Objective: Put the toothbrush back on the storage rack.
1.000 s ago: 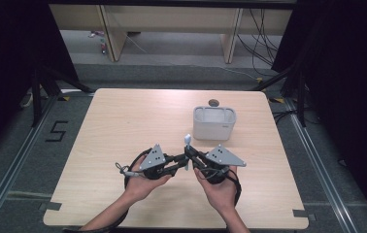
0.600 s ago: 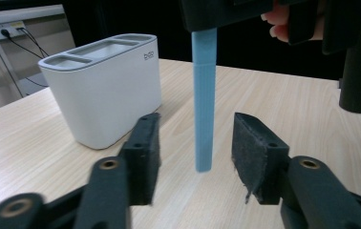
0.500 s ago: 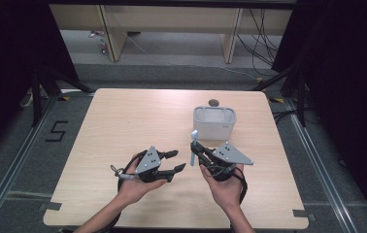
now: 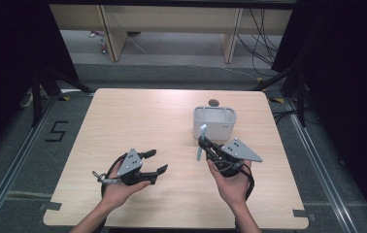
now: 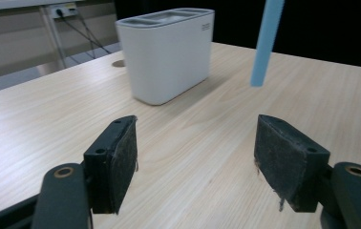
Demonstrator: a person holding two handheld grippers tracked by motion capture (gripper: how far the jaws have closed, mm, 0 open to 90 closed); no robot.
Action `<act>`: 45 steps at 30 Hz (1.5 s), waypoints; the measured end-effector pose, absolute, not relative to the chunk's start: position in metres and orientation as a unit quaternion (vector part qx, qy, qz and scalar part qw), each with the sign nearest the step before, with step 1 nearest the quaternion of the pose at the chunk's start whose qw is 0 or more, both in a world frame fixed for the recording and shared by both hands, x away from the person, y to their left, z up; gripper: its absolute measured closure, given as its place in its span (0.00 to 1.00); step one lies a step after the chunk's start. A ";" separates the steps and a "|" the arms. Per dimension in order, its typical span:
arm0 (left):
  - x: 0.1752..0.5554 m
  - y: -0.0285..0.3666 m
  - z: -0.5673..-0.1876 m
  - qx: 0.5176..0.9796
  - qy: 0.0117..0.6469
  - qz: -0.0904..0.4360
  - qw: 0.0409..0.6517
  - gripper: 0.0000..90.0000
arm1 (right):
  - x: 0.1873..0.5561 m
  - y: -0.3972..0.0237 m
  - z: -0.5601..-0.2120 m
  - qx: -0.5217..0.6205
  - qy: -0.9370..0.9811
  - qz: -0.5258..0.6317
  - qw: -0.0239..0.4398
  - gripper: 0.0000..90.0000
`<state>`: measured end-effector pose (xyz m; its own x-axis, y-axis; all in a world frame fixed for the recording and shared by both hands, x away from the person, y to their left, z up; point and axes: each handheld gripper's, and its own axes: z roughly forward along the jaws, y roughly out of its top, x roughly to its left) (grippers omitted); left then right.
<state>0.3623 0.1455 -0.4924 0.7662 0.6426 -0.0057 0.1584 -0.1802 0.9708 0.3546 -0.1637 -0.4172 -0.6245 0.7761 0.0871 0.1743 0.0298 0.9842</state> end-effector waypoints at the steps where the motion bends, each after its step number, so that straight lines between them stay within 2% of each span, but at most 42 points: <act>1: 0.362 0.150 -0.493 0.737 0.277 0.211 0.580 0.34 | 0.355 -0.165 -0.417 0.350 0.671 0.600 0.258 0.95; 6: 0.357 0.167 -0.497 0.717 0.299 0.222 0.590 0.34 | 0.356 -0.168 -0.415 0.357 0.673 0.595 0.254 0.95; 9: 0.355 0.176 -0.502 0.708 0.310 0.233 0.590 0.34 | 0.358 -0.172 -0.416 0.346 0.672 0.595 0.272 0.95; 11: 0.354 0.181 -0.506 0.704 0.320 0.234 0.590 0.33 | 0.357 -0.173 -0.416 0.358 0.671 0.595 0.257 0.95; 12: 0.354 0.182 -0.507 0.702 0.322 0.236 0.590 0.33 | 0.357 -0.176 -0.415 0.355 0.671 0.592 0.272 0.95; 15: 0.353 0.184 -0.513 0.696 0.323 0.244 0.593 0.33 | 0.356 -0.180 -0.413 0.364 0.669 0.589 0.271 0.95; 21: 0.352 0.189 -0.518 0.697 0.332 0.265 0.577 0.33 | 0.359 -0.188 -0.411 0.371 0.661 0.588 0.283 0.95; 33: 0.351 0.193 -0.523 0.696 0.339 0.267 0.574 0.34 | 0.361 -0.198 -0.411 0.382 0.656 0.586 0.285 0.95; 34: 0.350 0.193 -0.523 0.696 0.338 0.267 0.575 0.34 | 0.363 -0.200 -0.411 0.375 0.654 0.585 0.300 0.95; 35: 0.350 0.193 -0.523 0.696 0.337 0.268 0.574 0.34 | 0.362 -0.200 -0.411 0.382 0.652 0.588 0.287 0.95; 39: 0.349 0.193 -0.523 0.696 0.337 0.271 0.574 0.34 | 0.363 -0.204 -0.408 0.390 0.644 0.589 0.293 0.95; 40: 0.349 0.192 -0.523 0.697 0.335 0.274 0.572 0.34 | 0.365 -0.208 -0.407 0.377 0.647 0.586 0.311 0.95; 41: 0.349 0.192 -0.523 0.698 0.332 0.275 0.572 0.34 | 0.364 -0.207 -0.406 0.387 0.645 0.587 0.297 0.95; 45: 0.349 0.192 -0.523 0.699 0.334 0.273 0.570 0.35 | 0.366 -0.211 -0.408 0.384 0.640 0.591 0.306 0.95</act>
<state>0.3491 0.1916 -0.5229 0.6275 0.7786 0.0009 0.1554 -0.1264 0.9797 0.3658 -0.2109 -0.4076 -0.5180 0.8530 0.0636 0.1300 0.0051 0.9915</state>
